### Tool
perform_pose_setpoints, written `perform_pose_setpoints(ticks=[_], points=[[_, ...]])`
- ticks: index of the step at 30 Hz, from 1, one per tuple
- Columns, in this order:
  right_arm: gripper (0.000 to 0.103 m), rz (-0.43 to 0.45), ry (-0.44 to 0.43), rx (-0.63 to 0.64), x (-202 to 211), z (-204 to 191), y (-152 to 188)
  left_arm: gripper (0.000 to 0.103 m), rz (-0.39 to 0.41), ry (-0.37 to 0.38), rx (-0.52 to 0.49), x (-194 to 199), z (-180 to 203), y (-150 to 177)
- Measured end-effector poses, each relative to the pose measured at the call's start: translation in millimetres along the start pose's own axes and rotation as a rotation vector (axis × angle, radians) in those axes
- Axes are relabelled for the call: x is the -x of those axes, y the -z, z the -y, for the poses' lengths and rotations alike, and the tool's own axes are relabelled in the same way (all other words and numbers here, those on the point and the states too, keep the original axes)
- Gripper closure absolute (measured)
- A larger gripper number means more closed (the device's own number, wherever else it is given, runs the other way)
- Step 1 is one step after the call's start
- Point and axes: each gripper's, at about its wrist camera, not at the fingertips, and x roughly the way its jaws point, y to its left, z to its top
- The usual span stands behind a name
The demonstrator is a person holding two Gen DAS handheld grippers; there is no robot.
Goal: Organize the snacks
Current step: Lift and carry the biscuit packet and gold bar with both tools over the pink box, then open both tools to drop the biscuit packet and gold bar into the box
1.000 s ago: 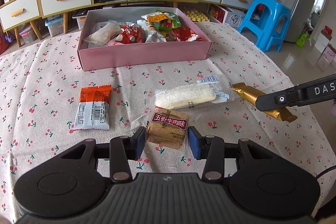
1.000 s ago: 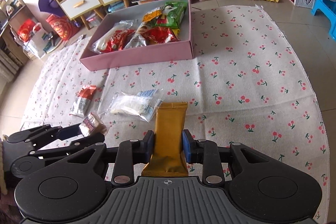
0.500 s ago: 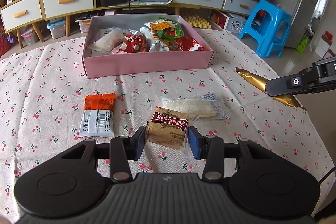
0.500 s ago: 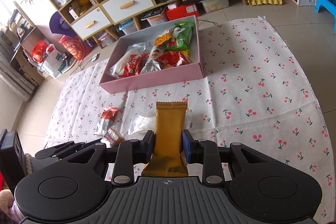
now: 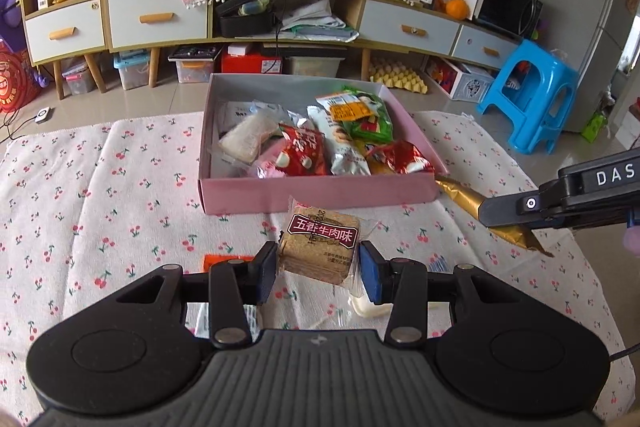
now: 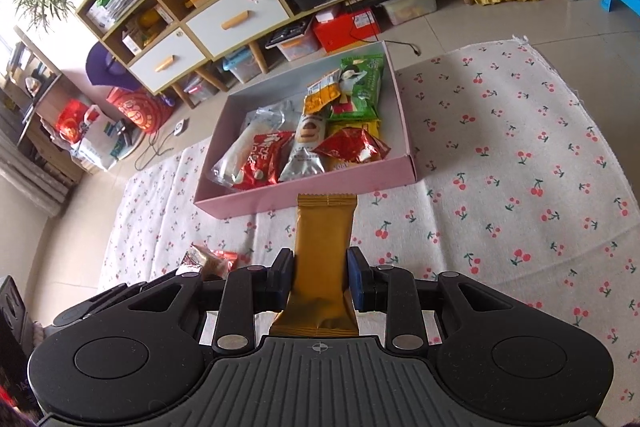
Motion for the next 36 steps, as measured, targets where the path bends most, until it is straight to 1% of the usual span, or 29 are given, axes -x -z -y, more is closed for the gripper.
perform_pose_setpoints(ticks=[2, 8, 13, 15, 20, 25, 34, 36], points=[[0.076, -0.005, 0.002, -0.012, -10, -1, -9, 0.063, 0.004, 0.004, 0.002, -9, -4, -10], [0.076, 0.040, -0.021, -0.011, -32, -7, -42, 0.063, 0.039, 0.003, 0.000, -34, -16, -37], [0.076, 0.058, -0.039, -0.008, -59, -15, -70, 0.063, 0.066, -0.016, -0.016, -53, -25, -53], [0.076, 0.063, -0.046, -0.009, -70, -18, -79, 0.063, 0.070, -0.026, -0.028, -61, -26, -58], [0.076, 0.075, -0.050, -0.007, -96, -25, -99, 0.063, 0.066, -0.022, -0.040, -77, -31, -69], [0.076, 0.082, -0.050, -0.003, -113, -29, -113, 0.062, 0.072, -0.041, -0.071, -88, -32, -73], [0.075, 0.090, -0.046, -0.022, -132, -28, -124, 0.062, 0.067, -0.066, -0.059, -98, -38, -78], [0.071, 0.089, -0.050, -0.023, -134, -28, -123, 0.062, 0.068, -0.064, -0.062, -100, -39, -79]])
